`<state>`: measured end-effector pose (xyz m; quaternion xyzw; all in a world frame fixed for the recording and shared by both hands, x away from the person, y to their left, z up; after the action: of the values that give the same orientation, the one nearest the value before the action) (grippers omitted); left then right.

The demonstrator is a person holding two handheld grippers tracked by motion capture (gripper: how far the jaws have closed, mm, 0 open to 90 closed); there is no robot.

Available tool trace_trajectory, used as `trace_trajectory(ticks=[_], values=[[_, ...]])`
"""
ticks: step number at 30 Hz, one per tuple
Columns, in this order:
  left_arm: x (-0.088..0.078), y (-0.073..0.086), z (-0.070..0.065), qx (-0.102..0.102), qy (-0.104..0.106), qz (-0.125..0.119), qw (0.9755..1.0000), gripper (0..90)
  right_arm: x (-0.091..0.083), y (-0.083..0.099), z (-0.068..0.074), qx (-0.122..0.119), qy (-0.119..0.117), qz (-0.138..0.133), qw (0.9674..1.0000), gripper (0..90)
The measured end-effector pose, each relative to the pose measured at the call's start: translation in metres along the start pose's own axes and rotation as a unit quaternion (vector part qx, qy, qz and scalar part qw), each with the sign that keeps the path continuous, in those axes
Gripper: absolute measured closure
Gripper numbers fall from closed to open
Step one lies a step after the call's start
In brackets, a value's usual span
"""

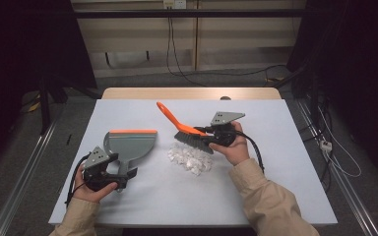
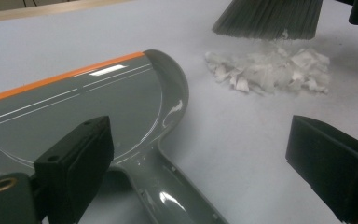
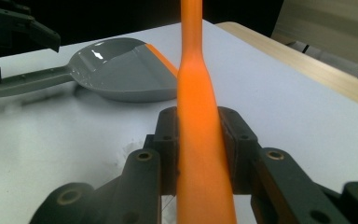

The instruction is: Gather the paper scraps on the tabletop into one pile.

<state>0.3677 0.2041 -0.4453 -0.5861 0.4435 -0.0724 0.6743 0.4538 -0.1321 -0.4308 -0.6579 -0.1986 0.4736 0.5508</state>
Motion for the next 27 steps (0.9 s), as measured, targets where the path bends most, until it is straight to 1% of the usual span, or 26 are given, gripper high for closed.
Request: trace_trajectory(ticks=[1,3,4,5,6,8,10,11,13,14,15,17,18,20,22,23,25,26,27], values=[[-0.001,0.0,0.0,0.002,0.0,0.003,1.0,7.2,0.001,0.004,-0.003,0.002,0.011,0.005,0.9999,71.2],[-0.001,0.001,-0.001,0.002,-0.005,0.001,1.0,7.4,0.001,0.008,-0.007,-0.002,0.027,0.017,0.9995,71.2],[-0.002,0.001,0.0,0.003,-0.007,0.003,1.0,7.5,0.0,0.009,-0.008,0.001,0.025,0.018,0.9995,71.2],[-0.002,0.002,0.001,0.002,-0.012,0.007,0.9999,7.6,-0.001,0.01,-0.009,0.005,0.026,0.016,0.9995,71.1],[-0.002,0.003,0.002,0.002,-0.013,0.009,0.9999,7.7,-0.003,0.01,-0.009,0.002,0.033,0.014,0.9994,71.2],[-0.001,0.005,0.003,0.001,-0.019,0.011,0.9998,8.2,-0.007,0.009,-0.009,0.001,0.038,0.011,0.9992,71.2],[-0.002,0.006,0.005,0.003,-0.024,0.017,0.9996,8.5,-0.011,0.007,-0.007,0.007,0.036,0.0,0.9993,71.1],[-0.002,0.007,0.006,0.005,-0.029,0.018,0.9994,9.2,-0.013,0.006,-0.006,0.006,0.038,-0.002,0.9992,71.1],[-0.003,0.009,0.008,0.006,-0.038,0.024,0.999,10.2,-0.017,0.005,-0.003,-0.001,0.05,0.001,0.9987,71.1],[-0.003,0.01,0.009,0.008,-0.044,0.03,0.9986,10.7,-0.02,0.004,-0.002,0.0,0.053,-0.003,0.9986,71.2],[-0.003,0.011,0.009,0.006,-0.047,0.031,0.9984,11.0,-0.022,0.004,-0.002,0.007,0.053,-0.008,0.9986,71.1],[-0.003,0.013,0.011,0.011,-0.056,0.045,0.9974,12.4,-0.026,0.004,-0.001,0.013,0.059,-0.018,0.998,71.2],[-0.003,0.014,0.012,0.005,-0.06,0.045,0.9971,13.0,-0.028,0.004,-0.001,0.013,0.063,-0.025,0.9976,71.2],[-0.004,0.016,0.015,0.007,-0.065,0.053,0.9964,13.1,-0.028,0.005,-0.001,0.021,0.062,-0.029,0.9974,71.1],[-0.005,0.016,0.014,-0.001,-0.064,0.044,0.997,13.0,-0.027,0.005,-0.001,0.022,0.06,-0.029,0.9975,71.1],[-0.006,0.015,0.014,0.002,-0.063,0.043,0.9971,13.0,-0.026,0.004,0.0,0.024,0.055,-0.032,0.9977,71.1],[-0.007,0.013,0.013,-0.004,-0.06,0.032,0.9977,12.5,-0.022,0.003,0.003,0.024,0.051,-0.036,0.9978,71.1],[-0.007,0.011,0.011,-0.011,-0.052,0.028,0.9982,11.8,-0.02,0.003,0.004,0.024,0.049,-0.037,0.9978,71.1],[-0.006,0.01,0.009,-0.013,-0.049,0.025,0.9984,11.2,-0.015,0.002,0.006,0.029,0.041,-0.042,0.9978,71.2]])
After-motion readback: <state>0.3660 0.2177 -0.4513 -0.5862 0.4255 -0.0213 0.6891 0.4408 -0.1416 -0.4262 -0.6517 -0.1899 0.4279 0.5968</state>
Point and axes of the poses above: each handheld gripper's, and its own axes: x roughly forward along the jaws, y roughly out of its underside, z roughly to its left, the point moved 4 cm from there along x, roughly forward along the jaws
